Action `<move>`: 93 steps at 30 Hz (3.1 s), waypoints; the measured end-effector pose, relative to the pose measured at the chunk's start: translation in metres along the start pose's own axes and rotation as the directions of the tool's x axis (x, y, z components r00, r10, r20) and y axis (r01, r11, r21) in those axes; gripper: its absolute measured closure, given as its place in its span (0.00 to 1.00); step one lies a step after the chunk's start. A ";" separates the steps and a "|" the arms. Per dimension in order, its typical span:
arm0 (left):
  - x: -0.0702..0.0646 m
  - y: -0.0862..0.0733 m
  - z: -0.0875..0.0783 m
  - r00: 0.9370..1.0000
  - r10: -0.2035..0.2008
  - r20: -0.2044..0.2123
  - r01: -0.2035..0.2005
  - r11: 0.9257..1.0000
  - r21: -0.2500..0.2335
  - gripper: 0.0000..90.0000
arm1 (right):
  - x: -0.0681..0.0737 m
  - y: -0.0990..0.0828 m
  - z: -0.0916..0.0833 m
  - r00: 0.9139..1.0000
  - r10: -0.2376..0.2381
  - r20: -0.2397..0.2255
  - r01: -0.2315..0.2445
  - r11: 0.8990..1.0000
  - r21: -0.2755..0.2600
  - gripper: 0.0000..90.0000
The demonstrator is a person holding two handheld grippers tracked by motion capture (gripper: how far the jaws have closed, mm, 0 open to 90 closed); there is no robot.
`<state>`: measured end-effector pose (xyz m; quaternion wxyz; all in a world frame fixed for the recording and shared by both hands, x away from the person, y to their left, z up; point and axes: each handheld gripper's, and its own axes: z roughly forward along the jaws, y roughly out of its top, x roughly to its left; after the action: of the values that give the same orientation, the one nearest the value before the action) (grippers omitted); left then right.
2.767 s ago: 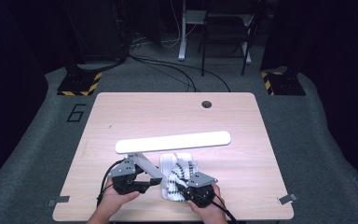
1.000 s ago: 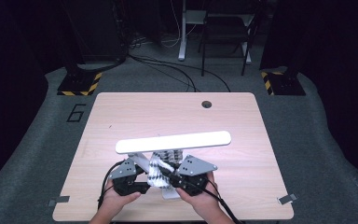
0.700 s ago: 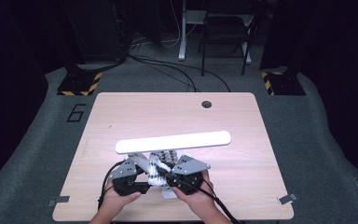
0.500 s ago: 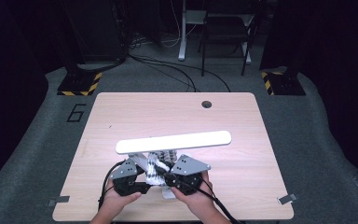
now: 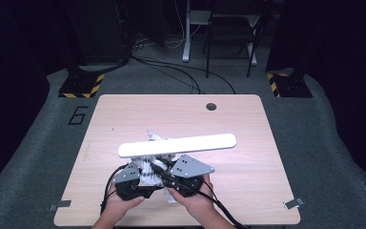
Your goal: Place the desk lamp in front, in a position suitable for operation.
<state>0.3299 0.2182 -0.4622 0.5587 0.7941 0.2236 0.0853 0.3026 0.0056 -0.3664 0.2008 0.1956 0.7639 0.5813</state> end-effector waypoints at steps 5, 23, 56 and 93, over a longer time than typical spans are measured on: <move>0.000 0.000 -0.001 1.000 0.006 0.000 -0.006 1.000 0.010 0.60 | 0.004 0.011 -0.001 1.000 -0.012 -0.006 0.012 0.999 -0.030 0.83; 0.001 0.001 -0.001 1.000 0.023 -0.002 -0.023 1.000 0.019 0.60 | 0.002 -0.010 0.000 1.000 0.016 -0.004 -0.016 1.000 0.009 0.83; -0.001 0.001 -0.001 0.999 0.027 -0.024 -0.027 1.000 0.015 0.60 | 0.013 0.016 0.003 0.999 0.036 0.027 -0.032 0.990 -0.135 0.82; -0.002 0.001 0.000 1.000 0.013 -0.013 -0.013 1.000 0.012 0.60 | 0.020 0.014 -0.005 0.998 0.032 0.060 -0.018 0.973 -0.232 0.91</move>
<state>0.3289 0.2168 -0.4610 0.5520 0.7983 0.2225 0.0929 0.2840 0.0155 -0.3537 0.2388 0.1987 0.6819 0.6622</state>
